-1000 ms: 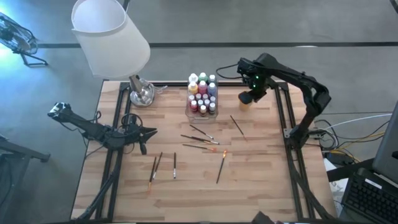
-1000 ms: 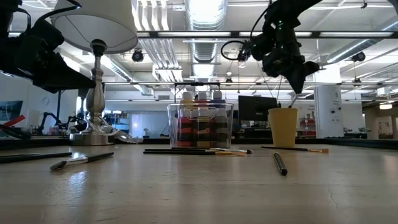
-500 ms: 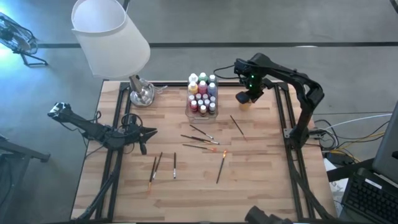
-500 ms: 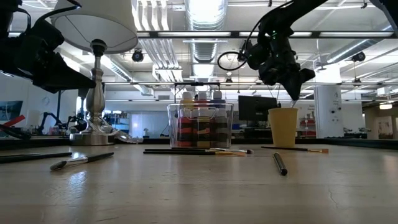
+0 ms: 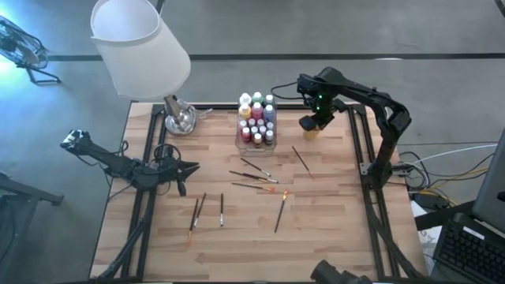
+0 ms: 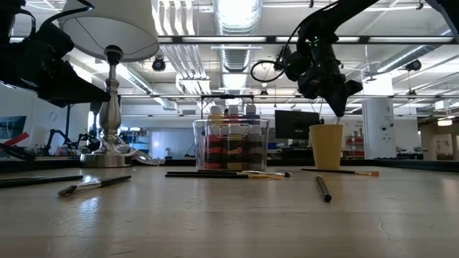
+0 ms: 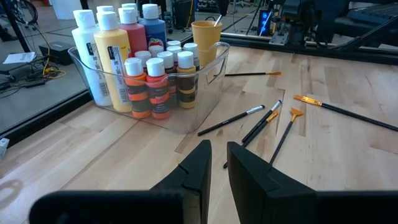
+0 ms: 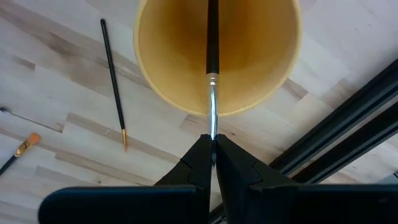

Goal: Pick & Place Paint Supplies
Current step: Put the silver paint brush into the cup, then put the gold paint brush into the cup

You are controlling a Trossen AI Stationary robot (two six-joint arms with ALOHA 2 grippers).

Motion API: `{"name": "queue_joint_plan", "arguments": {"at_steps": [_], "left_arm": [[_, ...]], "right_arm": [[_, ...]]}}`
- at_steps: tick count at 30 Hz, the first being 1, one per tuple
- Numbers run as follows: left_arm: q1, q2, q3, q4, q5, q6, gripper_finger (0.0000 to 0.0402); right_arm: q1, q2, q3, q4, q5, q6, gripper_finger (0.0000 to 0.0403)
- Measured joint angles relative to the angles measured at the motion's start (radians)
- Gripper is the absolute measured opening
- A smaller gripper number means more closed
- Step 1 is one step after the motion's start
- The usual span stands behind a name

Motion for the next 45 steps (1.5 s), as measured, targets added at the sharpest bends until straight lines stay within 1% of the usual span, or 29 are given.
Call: {"name": "queue_joint_plan", "arguments": {"at_steps": [3,7,11,14,16,21,27,31,36,39,41,45], "left_arm": [[0.000,0.000,0.000,0.000,0.000,0.000,0.0057],[0.000,0.000,0.000,0.000,0.000,0.000,0.0057],[0.000,0.000,0.000,0.000,0.000,0.000,0.0056],[0.000,0.000,0.000,0.000,0.000,0.000,0.0058],[0.000,0.000,0.000,0.000,0.000,0.000,0.0057],[0.000,0.000,0.000,0.000,0.000,0.000,0.0056],[0.000,0.000,0.000,0.000,0.000,0.000,0.0056],[0.000,0.000,0.000,0.000,0.000,0.000,0.0056],[0.000,0.000,0.000,0.000,0.000,0.000,0.0057],[0.000,0.000,0.000,0.000,0.000,0.000,0.0055],[0.000,0.000,0.000,0.000,0.000,0.000,0.0056],[0.000,0.000,0.000,0.000,0.000,0.000,0.0057]], "right_arm": [[0.000,0.000,0.000,0.002,0.000,0.000,0.0031],[0.000,0.000,0.000,0.004,0.011,0.000,0.0066],[-0.001,0.000,0.021,0.004,0.089,-0.012,0.0100],[-0.002,0.000,0.065,0.003,0.153,-0.015,0.0123],[-0.003,-0.005,0.102,0.003,0.171,-0.015,0.0135],[0.024,-0.020,0.224,-0.036,0.173,-0.013,0.0152],[0.105,-0.078,0.355,-0.035,0.150,-0.027,0.0152],[0.179,-0.142,0.411,-0.035,0.150,-0.019,0.0140],[0.310,-0.264,0.380,-0.038,0.154,0.050,0.0130],[0.413,-0.341,0.317,-0.038,0.165,0.118,0.0130],[0.496,-0.391,0.258,-0.037,0.192,0.181,0.0133],[0.685,-0.482,0.107,-0.039,0.294,0.334,0.0143]]}}
